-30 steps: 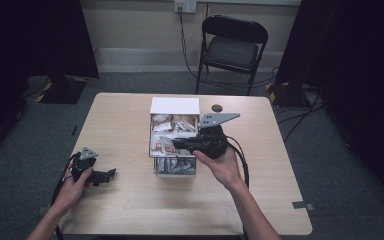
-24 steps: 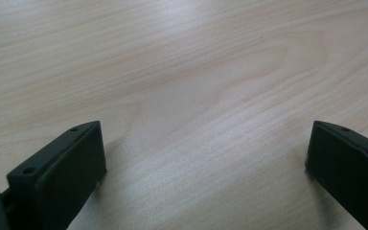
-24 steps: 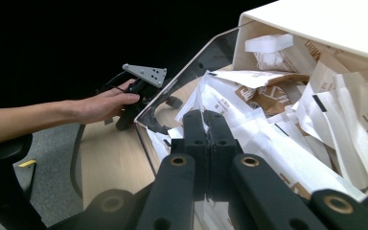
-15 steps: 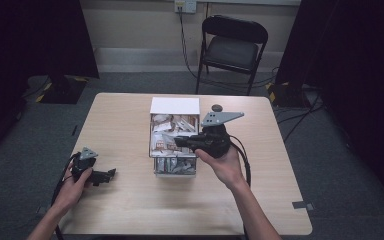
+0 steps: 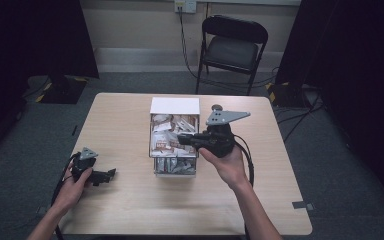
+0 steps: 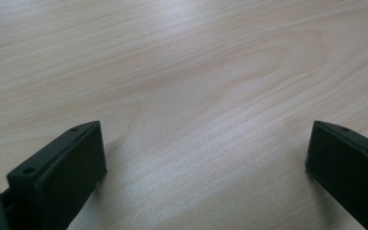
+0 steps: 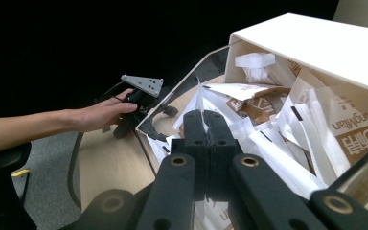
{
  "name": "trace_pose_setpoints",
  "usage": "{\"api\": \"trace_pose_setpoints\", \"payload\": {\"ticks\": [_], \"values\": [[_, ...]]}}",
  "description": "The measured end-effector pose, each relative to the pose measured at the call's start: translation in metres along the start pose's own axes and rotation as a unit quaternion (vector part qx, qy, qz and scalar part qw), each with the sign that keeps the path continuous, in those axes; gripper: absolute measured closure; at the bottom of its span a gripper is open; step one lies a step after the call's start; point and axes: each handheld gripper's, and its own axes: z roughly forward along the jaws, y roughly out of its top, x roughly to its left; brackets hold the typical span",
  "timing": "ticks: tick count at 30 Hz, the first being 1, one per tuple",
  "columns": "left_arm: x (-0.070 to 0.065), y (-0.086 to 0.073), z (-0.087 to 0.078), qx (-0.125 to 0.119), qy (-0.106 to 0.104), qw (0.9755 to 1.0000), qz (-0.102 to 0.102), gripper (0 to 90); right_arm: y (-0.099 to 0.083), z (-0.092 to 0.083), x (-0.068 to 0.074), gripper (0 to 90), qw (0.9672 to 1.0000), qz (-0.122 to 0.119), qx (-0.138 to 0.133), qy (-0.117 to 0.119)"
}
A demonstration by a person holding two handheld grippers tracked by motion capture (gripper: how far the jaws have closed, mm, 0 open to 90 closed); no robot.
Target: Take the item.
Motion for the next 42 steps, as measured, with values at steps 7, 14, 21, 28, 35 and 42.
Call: {"api": "trace_pose_setpoints", "payload": {"ticks": [7, 14, 21, 28, 35, 42], "values": [[0.000, 0.000, 0.000, -0.001, 0.000, 1.0000, 0.000, 0.0, 0.002, -0.005, 0.002, 89.6, 1.0000, -0.001, -0.002, 0.000], [0.000, 0.000, 0.000, 0.000, 0.000, 1.0000, 0.000, 0.0, 0.005, -0.011, 0.002, 89.6, 0.9999, -0.001, -0.010, -0.004], [0.000, 0.000, 0.000, 0.000, 0.000, 1.0000, 0.000, 0.0, 0.006, -0.016, 0.003, 89.7, 0.9998, -0.004, -0.016, -0.008], [0.000, 0.000, 0.000, -0.001, 0.000, 1.0000, 0.000, 0.0, 0.010, -0.024, 0.006, 89.7, 0.9995, -0.010, -0.026, -0.012], [0.000, 0.000, 0.000, -0.001, 0.000, 1.0000, 0.000, 0.0, 0.011, -0.033, 0.005, 89.7, 0.9991, -0.009, -0.035, -0.021], [0.000, 0.000, 0.000, -0.001, 0.000, 1.0000, 0.000, 0.0, 0.013, -0.044, 0.002, 89.8, 0.9984, -0.008, -0.048, -0.029]]}}
